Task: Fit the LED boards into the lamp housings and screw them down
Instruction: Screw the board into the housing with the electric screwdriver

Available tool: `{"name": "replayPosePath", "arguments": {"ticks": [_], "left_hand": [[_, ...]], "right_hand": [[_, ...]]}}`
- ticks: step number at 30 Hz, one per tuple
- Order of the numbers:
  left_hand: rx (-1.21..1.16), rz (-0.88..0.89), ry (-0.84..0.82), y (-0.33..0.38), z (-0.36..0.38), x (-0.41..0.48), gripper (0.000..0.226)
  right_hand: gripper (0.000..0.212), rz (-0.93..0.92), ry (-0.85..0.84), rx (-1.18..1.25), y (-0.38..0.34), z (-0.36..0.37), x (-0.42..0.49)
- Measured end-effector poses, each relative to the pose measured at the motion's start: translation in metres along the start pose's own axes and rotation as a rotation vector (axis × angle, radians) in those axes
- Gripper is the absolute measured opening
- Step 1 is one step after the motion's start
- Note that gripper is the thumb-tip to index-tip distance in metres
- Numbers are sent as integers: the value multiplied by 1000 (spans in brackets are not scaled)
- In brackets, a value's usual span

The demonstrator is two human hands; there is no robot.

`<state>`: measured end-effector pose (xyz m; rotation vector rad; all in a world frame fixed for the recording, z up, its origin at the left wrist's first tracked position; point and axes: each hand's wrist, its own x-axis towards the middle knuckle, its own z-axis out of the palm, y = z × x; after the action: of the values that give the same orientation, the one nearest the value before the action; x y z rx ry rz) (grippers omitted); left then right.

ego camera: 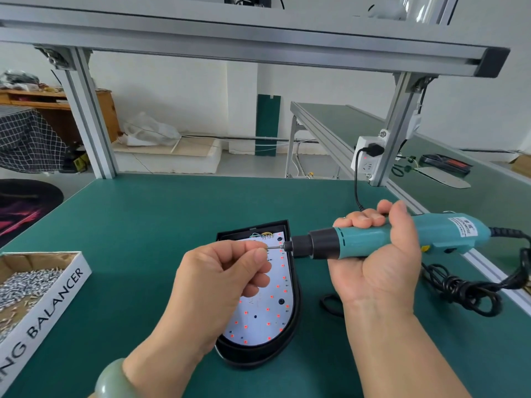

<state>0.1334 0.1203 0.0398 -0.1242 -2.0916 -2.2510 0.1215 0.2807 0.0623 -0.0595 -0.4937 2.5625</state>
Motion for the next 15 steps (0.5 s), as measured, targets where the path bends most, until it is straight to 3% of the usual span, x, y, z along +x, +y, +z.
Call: {"name": "replayPosePath", "arguments": {"ticks": [15], "left_hand": [[48,23,-44,-1,-2,0,18]], "right_hand": [[13,13,-24,8,5,0,-4]]}}
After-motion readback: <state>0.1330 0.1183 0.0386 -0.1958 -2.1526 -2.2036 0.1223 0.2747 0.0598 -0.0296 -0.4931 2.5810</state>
